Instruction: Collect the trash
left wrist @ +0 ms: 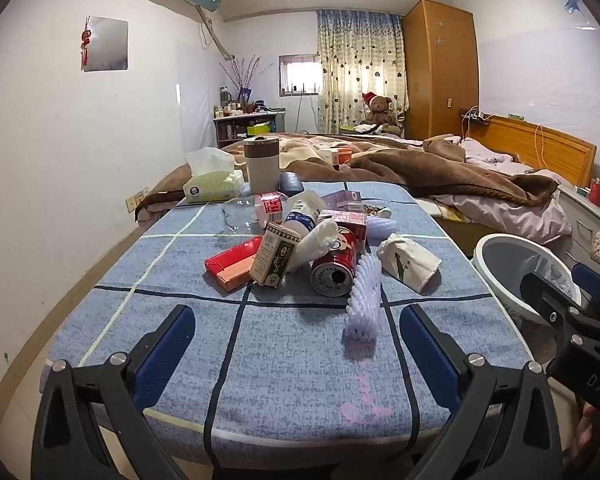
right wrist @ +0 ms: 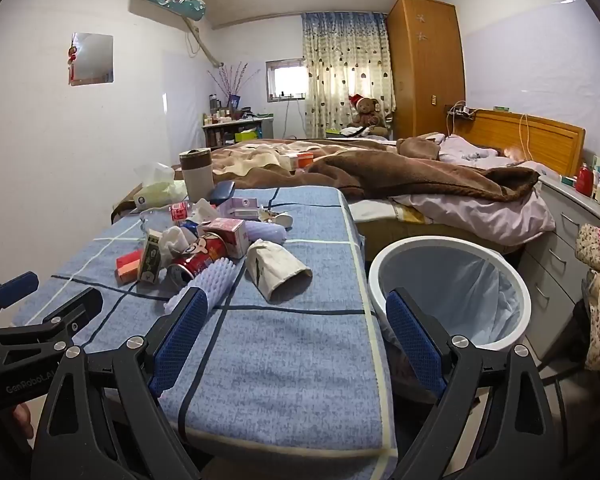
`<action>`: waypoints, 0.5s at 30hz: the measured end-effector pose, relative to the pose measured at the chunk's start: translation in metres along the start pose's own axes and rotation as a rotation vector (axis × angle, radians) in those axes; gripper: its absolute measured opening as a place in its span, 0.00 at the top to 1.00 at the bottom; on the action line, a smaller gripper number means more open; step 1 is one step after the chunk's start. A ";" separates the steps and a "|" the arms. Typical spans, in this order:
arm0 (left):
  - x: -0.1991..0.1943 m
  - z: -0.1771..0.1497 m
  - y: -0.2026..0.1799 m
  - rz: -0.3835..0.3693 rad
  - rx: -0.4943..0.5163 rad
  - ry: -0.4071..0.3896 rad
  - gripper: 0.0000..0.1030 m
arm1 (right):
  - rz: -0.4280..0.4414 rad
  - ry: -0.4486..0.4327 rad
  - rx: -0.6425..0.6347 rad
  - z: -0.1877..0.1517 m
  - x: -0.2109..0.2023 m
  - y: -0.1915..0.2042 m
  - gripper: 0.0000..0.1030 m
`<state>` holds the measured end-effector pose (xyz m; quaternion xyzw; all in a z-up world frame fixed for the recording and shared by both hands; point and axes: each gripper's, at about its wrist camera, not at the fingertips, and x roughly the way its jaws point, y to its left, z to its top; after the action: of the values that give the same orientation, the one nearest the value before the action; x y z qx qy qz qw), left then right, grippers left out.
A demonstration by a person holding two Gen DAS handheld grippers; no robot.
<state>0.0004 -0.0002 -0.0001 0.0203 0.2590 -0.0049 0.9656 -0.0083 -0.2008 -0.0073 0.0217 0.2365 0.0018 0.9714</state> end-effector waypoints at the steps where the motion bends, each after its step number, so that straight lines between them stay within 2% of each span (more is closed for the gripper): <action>1: 0.000 0.000 0.000 -0.003 -0.004 -0.006 0.00 | -0.001 0.000 0.000 0.000 0.000 0.000 0.10; 15: 0.000 0.000 -0.002 -0.006 -0.009 -0.001 0.00 | -0.004 -0.004 0.003 0.001 0.000 -0.001 0.10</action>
<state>0.0007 -0.0020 0.0000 0.0153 0.2587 -0.0068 0.9658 -0.0082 -0.2018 -0.0067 0.0224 0.2345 -0.0006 0.9718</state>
